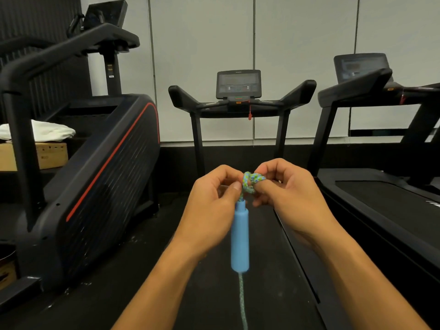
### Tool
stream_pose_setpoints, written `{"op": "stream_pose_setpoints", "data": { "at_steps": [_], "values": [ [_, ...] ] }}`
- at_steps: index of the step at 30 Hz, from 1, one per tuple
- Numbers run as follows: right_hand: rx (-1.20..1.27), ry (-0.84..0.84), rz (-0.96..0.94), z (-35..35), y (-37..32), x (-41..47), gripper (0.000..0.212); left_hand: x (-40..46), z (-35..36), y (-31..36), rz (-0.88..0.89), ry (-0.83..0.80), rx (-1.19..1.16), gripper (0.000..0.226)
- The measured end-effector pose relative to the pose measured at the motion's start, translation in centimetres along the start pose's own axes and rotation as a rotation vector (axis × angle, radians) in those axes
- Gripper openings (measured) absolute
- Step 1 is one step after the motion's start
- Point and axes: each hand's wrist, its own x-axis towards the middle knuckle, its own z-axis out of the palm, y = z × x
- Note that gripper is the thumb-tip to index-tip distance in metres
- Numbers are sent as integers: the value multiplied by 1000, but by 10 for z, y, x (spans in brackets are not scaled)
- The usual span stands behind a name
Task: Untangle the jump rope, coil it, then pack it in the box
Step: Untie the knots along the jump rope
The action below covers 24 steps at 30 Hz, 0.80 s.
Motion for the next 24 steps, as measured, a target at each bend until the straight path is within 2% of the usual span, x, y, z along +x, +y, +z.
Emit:
{"op": "stream_pose_setpoints", "data": {
  "at_steps": [4, 9, 15, 20, 24],
  "values": [
    [203, -15, 87, 2, -3, 0, 13, 1, 0, 2, 33, 51, 80, 35],
    [376, -32, 148, 2, -5, 1, 22, -1, 0, 8, 41, 60, 107, 27],
    [416, 13, 158, -4, -3, 5, 32, -2, -5, 8, 128, 46, 222, 33],
    [433, 32, 203, -9, -2, 8, 37, 0, -15, 9, 274, 206, 456, 37],
    [404, 39, 192, -13, -3, 7, 35, 4, -22, 7, 262, 346, 421, 37]
  ]
}}
